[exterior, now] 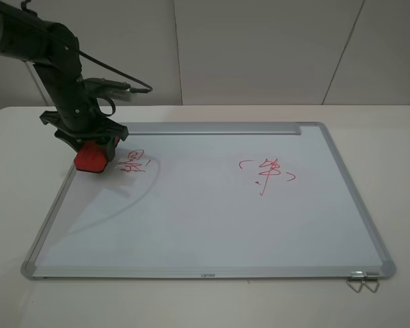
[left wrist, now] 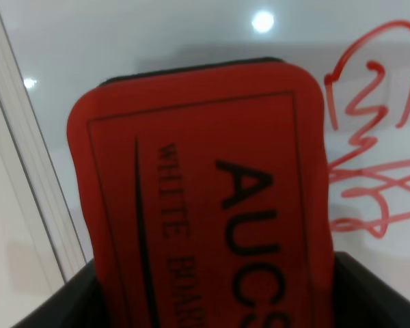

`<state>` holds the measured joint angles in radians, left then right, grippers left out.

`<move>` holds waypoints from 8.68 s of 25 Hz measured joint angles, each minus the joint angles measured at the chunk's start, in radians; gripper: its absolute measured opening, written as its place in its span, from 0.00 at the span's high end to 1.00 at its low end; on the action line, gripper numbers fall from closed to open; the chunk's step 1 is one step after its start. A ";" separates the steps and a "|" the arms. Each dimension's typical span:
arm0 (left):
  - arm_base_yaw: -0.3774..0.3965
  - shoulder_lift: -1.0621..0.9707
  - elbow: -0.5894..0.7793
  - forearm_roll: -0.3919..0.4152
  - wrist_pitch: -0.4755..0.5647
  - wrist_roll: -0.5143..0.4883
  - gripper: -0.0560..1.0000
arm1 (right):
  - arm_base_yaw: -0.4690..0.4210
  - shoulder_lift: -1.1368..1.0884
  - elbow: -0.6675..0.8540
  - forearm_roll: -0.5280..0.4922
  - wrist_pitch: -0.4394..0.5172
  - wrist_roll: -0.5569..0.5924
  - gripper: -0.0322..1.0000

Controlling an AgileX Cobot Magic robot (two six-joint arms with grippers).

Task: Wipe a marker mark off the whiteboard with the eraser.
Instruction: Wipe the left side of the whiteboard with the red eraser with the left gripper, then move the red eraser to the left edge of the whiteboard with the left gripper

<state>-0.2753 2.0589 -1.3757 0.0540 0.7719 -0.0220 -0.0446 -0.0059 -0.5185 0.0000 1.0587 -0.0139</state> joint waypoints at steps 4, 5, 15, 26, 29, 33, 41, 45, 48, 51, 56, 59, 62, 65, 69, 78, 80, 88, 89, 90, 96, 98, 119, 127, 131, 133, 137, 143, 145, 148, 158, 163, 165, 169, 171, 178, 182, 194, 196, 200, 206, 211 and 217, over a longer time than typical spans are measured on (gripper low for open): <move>0.009 0.014 0.000 -0.016 -0.068 0.009 0.39 | 0.000 0.000 0.000 0.000 0.000 0.000 0.30; 0.009 0.024 0.000 -0.024 -0.075 0.022 0.39 | 0.000 0.000 0.000 0.000 0.000 0.000 0.30; 0.011 0.102 0.001 -0.090 -0.126 0.112 0.39 | 0.000 0.000 0.000 0.000 0.000 0.000 0.30; -0.020 0.118 -0.006 -0.136 -0.135 0.169 0.39 | 0.000 0.000 0.000 0.000 0.000 0.000 0.30; -0.078 0.120 -0.010 -0.161 -0.145 0.197 0.39 | 0.000 0.000 0.000 0.000 0.000 0.000 0.30; -0.152 0.120 -0.010 -0.190 -0.161 0.216 0.39 | 0.000 0.000 0.000 0.000 0.000 0.000 0.30; -0.230 0.143 -0.021 -0.269 -0.182 0.223 0.39 | 0.000 0.000 0.000 0.000 0.000 0.000 0.30; -0.224 0.153 -0.029 -0.275 -0.175 0.197 0.39 | 0.000 0.000 0.000 0.000 0.000 0.000 0.30; -0.218 0.155 -0.032 -0.257 -0.174 0.141 0.39 | 0.000 0.000 0.000 0.000 0.000 0.000 0.30; -0.198 0.155 -0.032 -0.191 -0.161 0.092 0.39 | 0.000 0.000 0.000 0.000 0.000 0.000 0.30; -0.137 0.155 -0.033 -0.072 -0.098 0.010 0.39 | 0.000 0.000 0.000 0.000 0.000 0.000 0.30; -0.099 0.155 -0.035 -0.054 -0.070 -0.024 0.39 | 0.000 0.000 0.000 0.000 0.000 0.000 0.30; -0.046 0.155 -0.035 -0.054 -0.045 -0.032 0.39 | 0.000 0.000 0.000 0.000 0.000 0.000 0.30; 0.005 0.155 -0.035 -0.054 -0.028 -0.036 0.39 | 0.000 0.000 0.000 0.000 0.000 0.000 0.30; 0.055 0.155 -0.035 -0.054 -0.015 -0.038 0.39 | 0.000 0.000 0.000 0.000 0.000 0.000 0.30; 0.033 0.155 -0.035 -0.030 -0.021 -0.037 0.39 | 0.000 0.000 0.000 0.000 0.000 0.000 0.30; 0.008 0.155 -0.035 0.003 -0.027 -0.029 0.39 | 0.000 0.000 0.000 0.000 0.000 0.000 0.30; -0.127 0.193 -0.109 -0.019 -0.018 -0.006 0.39 | 0.000 0.000 0.000 0.000 0.000 0.000 0.30; -0.144 0.203 -0.127 -0.033 -0.005 0.004 0.39 | 0.000 0.000 0.000 0.000 0.000 0.000 0.30; -0.158 0.214 -0.148 -0.054 0.005 0.012 0.39 | 0.000 0.000 0.000 0.000 0.000 0.000 0.30; -0.237 0.256 -0.234 -0.077 0.042 0.054 0.39 | 0.000 0.000 0.000 0.000 0.000 0.000 0.30; -0.240 0.259 -0.242 -0.078 0.048 0.056 0.39 | 0.000 0.000 0.000 0.000 0.000 0.000 0.30; 0.033 0.260 -0.245 -0.090 0.154 0.063 0.39 | 0.000 0.000 0.000 0.000 0.000 0.000 0.30; 0.007 0.260 -0.245 -0.071 0.156 0.061 0.39 | 0.000 0.000 0.000 0.000 0.000 0.000 0.30; -0.056 0.260 -0.245 -0.073 0.158 0.062 0.40 | 0.000 0.000 0.000 0.000 0.000 0.000 0.30; -0.093 0.260 -0.245 -0.075 0.156 0.068 0.40 | 0.000 0.000 0.000 0.000 0.000 0.000 0.30; -0.155 0.261 -0.245 -0.083 0.154 0.095 0.40 | 0.000 0.000 0.000 0.000 0.000 0.000 0.30; -0.222 0.266 -0.250 -0.113 0.165 0.143 0.40 | 0.000 0.000 0.000 0.000 0.000 0.000 0.30; -0.233 0.266 -0.250 -0.117 0.168 0.153 0.40 | 0.000 0.000 0.000 0.000 0.000 0.000 0.30; -0.236 0.267 -0.250 -0.118 0.169 0.156 0.40 | 0.000 0.000 0.000 0.000 0.000 0.000 0.30; -0.164 0.267 -0.254 -0.135 0.207 0.086 0.40 | 0.000 0.000 0.000 0.000 0.000 0.000 0.30; -0.118 0.232 -0.196 -0.067 0.232 0.022 0.40 | 0.000 0.000 0.000 0.000 0.000 0.000 0.30; -0.107 0.206 -0.149 -0.067 0.217 0.022 0.40 | 0.000 0.000 0.000 0.000 0.000 0.000 0.30; -0.083 0.139 -0.019 -0.069 0.170 0.005 0.40 | 0.000 0.000 0.000 0.000 0.000 0.000 0.30; -0.070 0.095 0.062 -0.072 0.130 -0.009 0.40 | 0.000 0.000 0.000 0.000 0.000 0.000 0.30; -0.061 -0.086 0.296 -0.063 -0.034 -0.079 0.40 | 0.000 0.000 0.000 0.000 0.000 0.000 0.30; -0.061 -0.226 0.362 -0.054 -0.058 -0.094 0.40 | 0.000 0.000 0.000 0.000 0.000 0.000 0.30; -0.061 -0.298 0.633 -0.054 -0.232 -0.188 0.40 | 0.000 0.000 0.000 0.000 0.000 0.000 0.30; -0.061 -0.298 0.654 -0.054 -0.258 -0.206 0.40 | 0.000 0.000 0.000 0.000 0.000 0.000 0.30; -0.061 -0.298 0.659 -0.054 -0.273 -0.212 0.40 | 0.000 0.000 0.000 0.000 0.000 0.000 0.30; -0.061 -0.298 0.659 -0.054 -0.274 -0.218 0.40 | 0.000 0.000 0.000 0.000 0.000 0.000 0.30; -0.061 -0.298 0.659 -0.054 -0.274 -0.238 0.40 | 0.000 0.000 0.000 0.000 0.000 0.000 0.30; -0.061 -0.298 0.659 -0.054 -0.274 -0.239 0.36 | 0.000 0.000 0.000 0.000 0.000 0.000 0.30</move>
<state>-0.3359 1.7613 -0.7171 0.0000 0.4982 -0.2614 -0.0446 -0.0059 -0.5185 0.0000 1.0587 -0.0139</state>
